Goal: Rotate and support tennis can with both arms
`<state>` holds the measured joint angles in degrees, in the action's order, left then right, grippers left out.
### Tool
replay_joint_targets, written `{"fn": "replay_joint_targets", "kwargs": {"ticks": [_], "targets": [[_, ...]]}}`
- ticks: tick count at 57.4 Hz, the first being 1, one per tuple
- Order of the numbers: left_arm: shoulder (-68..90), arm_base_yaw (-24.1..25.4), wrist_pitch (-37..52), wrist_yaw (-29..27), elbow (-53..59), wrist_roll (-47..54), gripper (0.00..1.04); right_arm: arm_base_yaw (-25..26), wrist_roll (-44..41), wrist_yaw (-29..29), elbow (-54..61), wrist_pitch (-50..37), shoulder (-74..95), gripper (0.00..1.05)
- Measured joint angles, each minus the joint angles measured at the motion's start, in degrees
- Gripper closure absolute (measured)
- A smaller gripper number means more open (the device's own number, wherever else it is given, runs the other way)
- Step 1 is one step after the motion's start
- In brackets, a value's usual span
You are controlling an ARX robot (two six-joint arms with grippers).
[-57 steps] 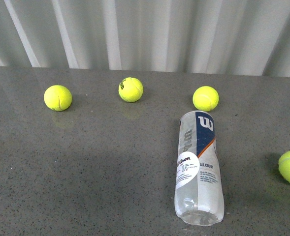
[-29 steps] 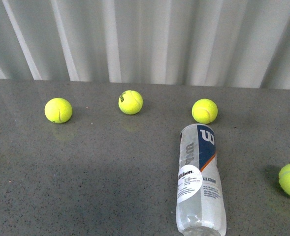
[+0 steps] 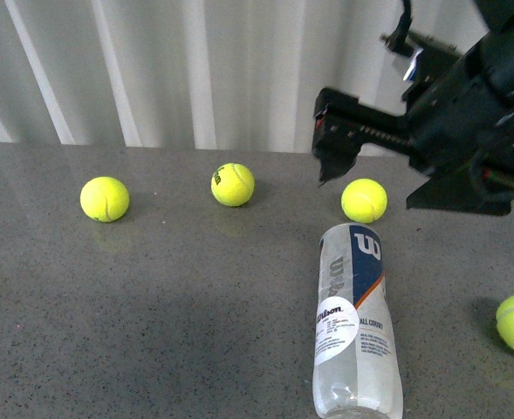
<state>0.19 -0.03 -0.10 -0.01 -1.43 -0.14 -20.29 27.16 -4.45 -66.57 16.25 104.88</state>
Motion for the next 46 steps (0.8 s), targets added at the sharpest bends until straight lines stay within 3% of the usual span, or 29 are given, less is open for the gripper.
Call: {"fn": "replay_joint_targets", "kwargs": {"ticks": [16, 46], "targets": [[0.00, 0.02, 0.00, 0.00, 0.00, 0.00, 0.07, -2.64, 3.89, -1.01, 3.54, -3.93, 5.88, 0.07], [0.00, 0.02, 0.00, 0.00, 0.00, 0.00, 0.07, -1.42, 4.66, -1.01, 6.78, -10.23, 12.28, 0.07]]}}
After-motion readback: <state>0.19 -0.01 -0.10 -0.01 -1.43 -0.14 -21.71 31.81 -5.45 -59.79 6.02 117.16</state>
